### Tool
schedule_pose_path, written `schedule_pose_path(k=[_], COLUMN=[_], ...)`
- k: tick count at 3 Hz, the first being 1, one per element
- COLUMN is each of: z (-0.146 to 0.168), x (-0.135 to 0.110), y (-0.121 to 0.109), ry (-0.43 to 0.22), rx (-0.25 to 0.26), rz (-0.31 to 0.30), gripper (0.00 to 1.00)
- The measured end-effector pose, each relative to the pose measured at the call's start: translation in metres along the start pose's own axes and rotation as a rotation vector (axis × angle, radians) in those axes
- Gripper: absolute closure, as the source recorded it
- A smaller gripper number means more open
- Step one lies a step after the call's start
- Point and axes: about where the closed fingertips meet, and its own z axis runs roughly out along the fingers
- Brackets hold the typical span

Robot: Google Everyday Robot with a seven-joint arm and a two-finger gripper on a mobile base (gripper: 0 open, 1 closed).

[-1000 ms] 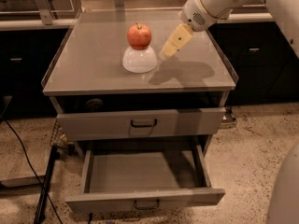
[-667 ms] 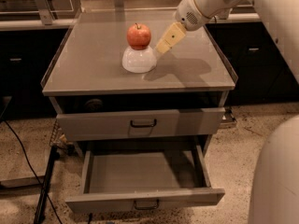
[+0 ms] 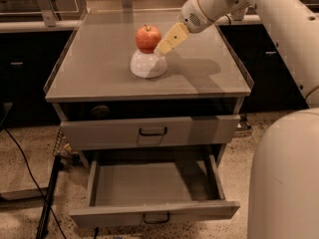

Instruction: Place apple into middle drawer

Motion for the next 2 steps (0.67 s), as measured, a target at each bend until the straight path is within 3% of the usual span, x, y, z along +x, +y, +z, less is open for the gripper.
schedule_pose_path(k=[1, 2], z=[0.011, 0.046], x=[-0.01, -0.033], y=[0.004, 0.015], ry=[-0.022, -0.045], rx=[-0.02, -0.064], rz=[-0.002, -0.028], gripper=[0.0, 0.0])
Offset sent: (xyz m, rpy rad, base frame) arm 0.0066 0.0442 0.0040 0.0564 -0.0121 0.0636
